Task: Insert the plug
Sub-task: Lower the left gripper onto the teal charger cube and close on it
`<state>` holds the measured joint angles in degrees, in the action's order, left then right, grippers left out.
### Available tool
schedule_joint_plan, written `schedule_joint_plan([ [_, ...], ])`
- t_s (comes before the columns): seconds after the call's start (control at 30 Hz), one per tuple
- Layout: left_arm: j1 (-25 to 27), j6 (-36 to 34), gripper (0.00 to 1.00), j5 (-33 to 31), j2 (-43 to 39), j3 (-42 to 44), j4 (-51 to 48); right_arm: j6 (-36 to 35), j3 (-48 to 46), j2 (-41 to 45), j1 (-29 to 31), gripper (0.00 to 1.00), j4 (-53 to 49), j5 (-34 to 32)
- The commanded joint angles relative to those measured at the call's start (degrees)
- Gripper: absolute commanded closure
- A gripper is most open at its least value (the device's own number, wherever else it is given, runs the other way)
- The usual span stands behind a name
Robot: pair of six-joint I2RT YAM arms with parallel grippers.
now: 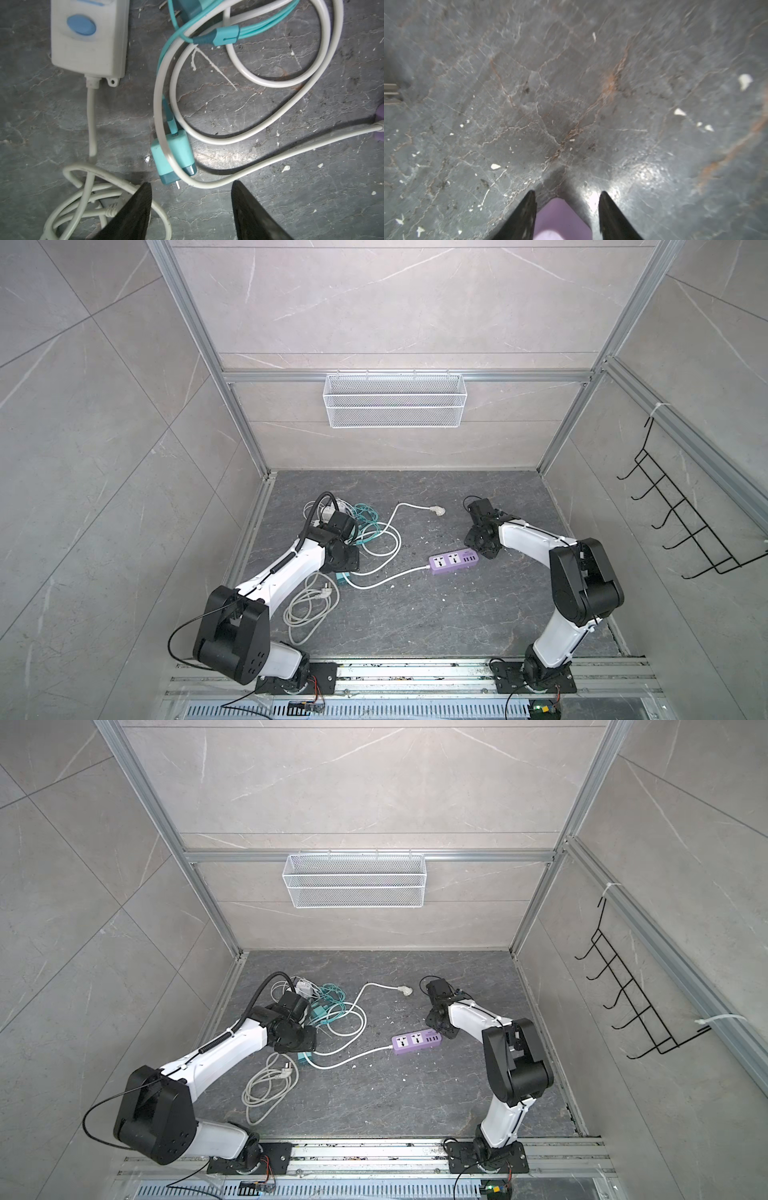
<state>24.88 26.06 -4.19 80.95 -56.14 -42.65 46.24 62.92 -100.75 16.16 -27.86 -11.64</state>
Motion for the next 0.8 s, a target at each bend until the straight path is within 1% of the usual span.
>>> schedule_joint_plan([
  [0.0, 0.16, 4.72, 0.40, -0.99, -0.45, 0.17, -2.43, -1.83, 1.07, 1.84, 0.18, 0.49, -1.10, -2.12],
  [0.13, 0.18, 6.26, 0.49, -1.51, -0.22, 1.71, -2.61, -2.55, -0.07, 2.89, 0.19, 0.49, 0.20, -1.64],
  [0.17, 0.16, 6.57, 0.52, -1.75, -0.18, 2.18, -2.78, -2.64, -0.46, 3.22, 0.25, 0.49, 0.58, -1.48],
  [0.27, 0.16, 7.97, 0.56, -4.73, -0.15, 2.61, -3.75, -3.30, -0.53, 3.37, 0.20, 0.49, 1.03, -1.05],
  [0.37, 0.04, 8.84, 0.57, -8.92, 0.35, 2.07, -4.57, -3.61, -0.66, 3.43, 0.18, 0.49, 1.42, -0.59],
  [0.4, -0.14, 8.82, 0.57, -9.45, 0.90, 1.78, -4.66, -3.74, -0.76, 3.54, 0.18, 0.49, 1.53, -0.43],
  [0.57, -1.53, 7.36, 0.57, -8.90, 5.50, 0.62, -1.82, -4.05, -0.82, 4.32, 0.19, 0.49, 1.24, -0.44],
  [0.7, -1.95, 6.23, 0.57, -7.12, 9.23, -0.36, -0.33, -4.27, -1.35, 5.38, 0.19, 0.49, 1.14, -0.82],
  [0.77, -1.95, 6.27, 0.54, -6.77, 10.00, -0.52, 0.88, -4.32, -1.34, 5.50, 0.18, 0.49, 1.16, -0.84],
])
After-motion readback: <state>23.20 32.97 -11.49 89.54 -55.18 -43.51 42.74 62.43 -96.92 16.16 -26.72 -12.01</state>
